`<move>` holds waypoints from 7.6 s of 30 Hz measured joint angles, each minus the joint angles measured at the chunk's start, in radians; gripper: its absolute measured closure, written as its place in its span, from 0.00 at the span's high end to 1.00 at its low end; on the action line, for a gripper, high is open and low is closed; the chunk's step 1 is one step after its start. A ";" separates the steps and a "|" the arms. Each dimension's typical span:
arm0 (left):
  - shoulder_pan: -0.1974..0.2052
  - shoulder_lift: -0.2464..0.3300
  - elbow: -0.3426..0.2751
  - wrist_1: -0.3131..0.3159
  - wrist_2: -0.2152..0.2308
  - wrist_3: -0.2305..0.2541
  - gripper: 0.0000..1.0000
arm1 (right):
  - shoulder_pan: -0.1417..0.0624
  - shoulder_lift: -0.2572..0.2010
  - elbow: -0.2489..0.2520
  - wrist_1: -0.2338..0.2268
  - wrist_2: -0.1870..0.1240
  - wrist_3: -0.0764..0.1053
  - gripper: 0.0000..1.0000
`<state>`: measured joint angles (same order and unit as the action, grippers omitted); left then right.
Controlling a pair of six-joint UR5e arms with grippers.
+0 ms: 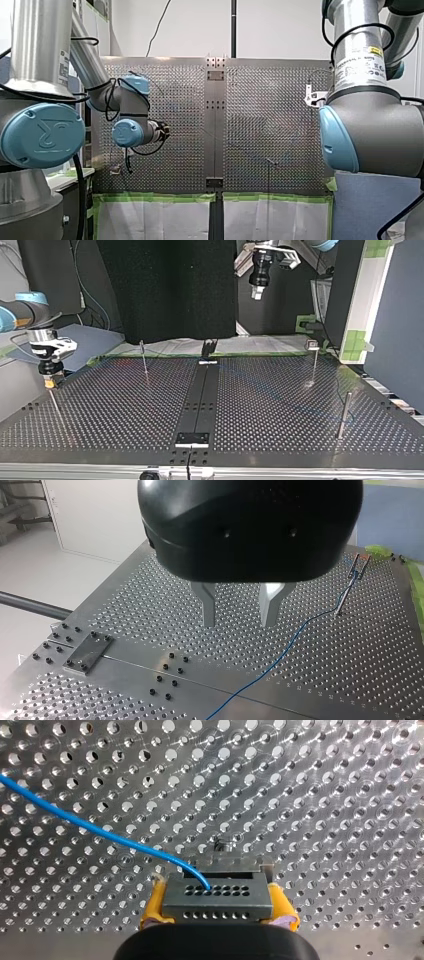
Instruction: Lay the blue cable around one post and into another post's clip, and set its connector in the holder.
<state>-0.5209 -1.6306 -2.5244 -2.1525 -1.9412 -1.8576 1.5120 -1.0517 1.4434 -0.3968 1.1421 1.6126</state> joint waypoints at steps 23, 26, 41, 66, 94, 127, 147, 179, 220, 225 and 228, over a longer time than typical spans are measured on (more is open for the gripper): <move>0.000 0.000 0.000 -0.001 0.000 0.000 1.00 | -0.004 0.004 -0.014 0.003 -0.041 -0.013 0.00; 0.000 0.000 0.000 -0.001 0.000 0.000 1.00 | -0.004 0.004 -0.014 0.004 -0.042 -0.019 0.00; 0.001 0.000 0.000 -0.001 0.000 0.000 1.00 | -0.005 0.007 -0.014 0.000 -0.031 -0.027 0.29; 0.009 0.000 -0.001 0.000 0.001 0.000 1.00 | 0.006 0.008 -0.014 -0.012 -0.005 -0.031 0.96; 0.010 0.000 -0.002 -0.001 0.000 0.000 1.00 | 0.007 0.008 -0.014 -0.005 0.011 -0.033 0.99; 0.010 0.000 -0.005 -0.001 0.000 0.000 1.00 | 0.009 0.007 -0.013 -0.009 0.079 -0.031 0.99; 0.010 0.000 -0.005 -0.001 0.000 0.000 1.00 | 0.009 0.006 -0.014 0.008 0.165 -0.030 0.99; 0.010 0.000 -0.006 -0.004 0.004 -0.001 1.00 | 0.061 -0.140 0.122 -0.023 0.367 -0.003 0.99; 0.012 -0.008 0.075 0.028 -0.116 0.067 1.00 | 0.459 -0.134 0.362 -0.128 0.670 -0.179 0.99; 0.013 -0.043 0.102 0.005 -0.115 0.074 1.00 | 0.514 -0.080 0.354 -0.147 0.709 -0.185 0.99; 0.014 -0.074 0.119 0.004 -0.113 0.079 1.00 | 0.545 -0.062 0.353 -0.144 0.715 -0.186 0.99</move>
<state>-0.5071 -1.7042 -2.4054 -2.1485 -2.0540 -1.7787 2.0573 -1.1132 1.7961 -0.5403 1.8574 1.4264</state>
